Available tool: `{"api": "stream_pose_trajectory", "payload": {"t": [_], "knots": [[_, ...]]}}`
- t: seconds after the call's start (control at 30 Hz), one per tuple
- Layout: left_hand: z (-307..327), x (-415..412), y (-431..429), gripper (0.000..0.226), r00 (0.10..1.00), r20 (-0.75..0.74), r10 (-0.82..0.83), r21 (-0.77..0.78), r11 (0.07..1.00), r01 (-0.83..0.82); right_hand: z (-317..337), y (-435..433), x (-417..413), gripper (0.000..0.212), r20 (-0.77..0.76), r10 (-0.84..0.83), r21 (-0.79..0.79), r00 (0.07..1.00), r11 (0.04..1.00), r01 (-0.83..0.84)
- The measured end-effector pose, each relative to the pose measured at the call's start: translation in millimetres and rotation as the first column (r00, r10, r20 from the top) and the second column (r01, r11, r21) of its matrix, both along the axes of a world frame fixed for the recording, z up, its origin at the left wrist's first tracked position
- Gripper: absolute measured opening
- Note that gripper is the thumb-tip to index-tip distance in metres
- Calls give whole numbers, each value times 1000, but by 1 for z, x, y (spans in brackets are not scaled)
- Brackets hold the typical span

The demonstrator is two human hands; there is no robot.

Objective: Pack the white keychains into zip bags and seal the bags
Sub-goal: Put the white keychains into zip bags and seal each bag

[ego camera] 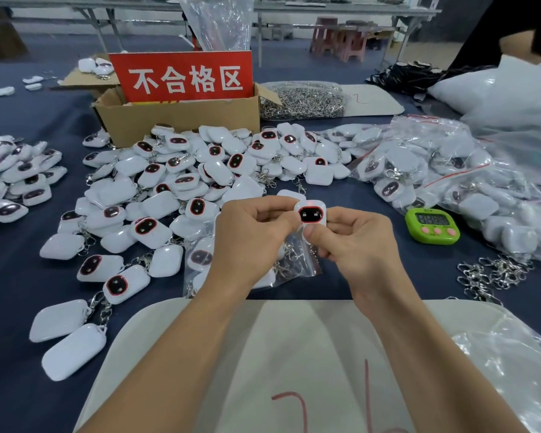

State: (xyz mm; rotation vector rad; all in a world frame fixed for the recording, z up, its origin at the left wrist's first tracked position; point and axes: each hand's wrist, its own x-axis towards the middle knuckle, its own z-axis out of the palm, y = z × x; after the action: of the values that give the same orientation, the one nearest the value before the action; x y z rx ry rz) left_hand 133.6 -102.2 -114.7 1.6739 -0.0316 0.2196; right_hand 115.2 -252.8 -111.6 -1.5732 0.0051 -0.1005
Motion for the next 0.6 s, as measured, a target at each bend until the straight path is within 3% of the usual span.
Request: {"api": "stream_pose_trajectory", "payload": {"t": [0.17,0.23,0.3,0.47,0.6], "knots": [[-2,-2,0,35,995,100,-18,80,997,10,-4,1,-2,17,76,-66,-258,995,963,84],[-3,-3,1,26,991,132,-14,186,983,-11,-5,0,-3,24,154,-107,-334,982,930,154],[-3,-4,2,16,989,147,18,275,960,-58,-5,-4,-1,31,198,-147,-325,969,923,206],[-1,-7,-1,21,986,159,41,424,900,-105,-4,-8,3,34,283,-166,-265,945,933,244],[-8,-6,1,27,981,191,37,436,892,-119,-5,-5,1,35,275,-183,-246,944,936,253]]}}
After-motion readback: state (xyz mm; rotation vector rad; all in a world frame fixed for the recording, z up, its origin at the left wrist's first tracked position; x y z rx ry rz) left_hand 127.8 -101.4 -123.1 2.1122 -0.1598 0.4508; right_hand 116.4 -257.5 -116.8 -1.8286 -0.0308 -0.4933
